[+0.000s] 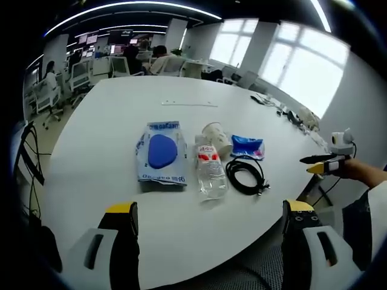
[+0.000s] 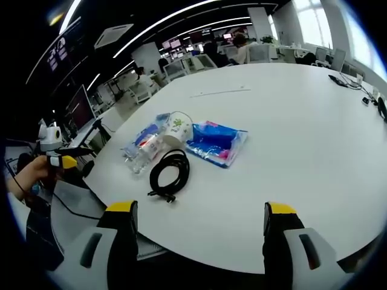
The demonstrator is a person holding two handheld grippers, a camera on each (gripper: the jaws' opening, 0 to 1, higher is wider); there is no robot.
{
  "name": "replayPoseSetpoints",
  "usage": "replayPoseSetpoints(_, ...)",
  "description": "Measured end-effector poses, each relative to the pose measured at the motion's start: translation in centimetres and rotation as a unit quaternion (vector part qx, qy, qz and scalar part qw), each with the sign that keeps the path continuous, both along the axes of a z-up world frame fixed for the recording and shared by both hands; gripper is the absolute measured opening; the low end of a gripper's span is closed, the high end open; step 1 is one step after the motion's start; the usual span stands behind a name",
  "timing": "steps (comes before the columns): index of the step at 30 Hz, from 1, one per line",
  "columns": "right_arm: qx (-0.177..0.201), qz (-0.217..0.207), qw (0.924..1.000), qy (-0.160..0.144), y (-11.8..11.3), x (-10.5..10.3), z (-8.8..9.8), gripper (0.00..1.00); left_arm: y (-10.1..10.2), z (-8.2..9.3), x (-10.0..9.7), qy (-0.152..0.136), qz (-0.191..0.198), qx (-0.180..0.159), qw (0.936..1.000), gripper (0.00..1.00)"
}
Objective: Arrange the tabletop items into an orderly group along one side of the table until the central work area is clear of visible clutter.
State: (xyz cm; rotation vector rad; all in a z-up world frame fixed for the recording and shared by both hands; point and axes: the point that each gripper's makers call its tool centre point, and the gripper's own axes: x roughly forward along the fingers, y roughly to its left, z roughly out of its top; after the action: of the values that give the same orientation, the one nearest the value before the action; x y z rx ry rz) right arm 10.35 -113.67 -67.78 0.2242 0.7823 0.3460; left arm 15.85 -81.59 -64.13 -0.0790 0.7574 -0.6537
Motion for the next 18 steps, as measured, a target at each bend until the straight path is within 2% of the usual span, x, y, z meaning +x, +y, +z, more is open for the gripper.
replayPoseSetpoints(18, 0.004, 0.009, 0.9999, 0.003, 1.1, 0.5, -0.2, 0.83, -1.7, -0.4, 1.0, 0.005, -0.015, -0.004, 0.9999, 0.96)
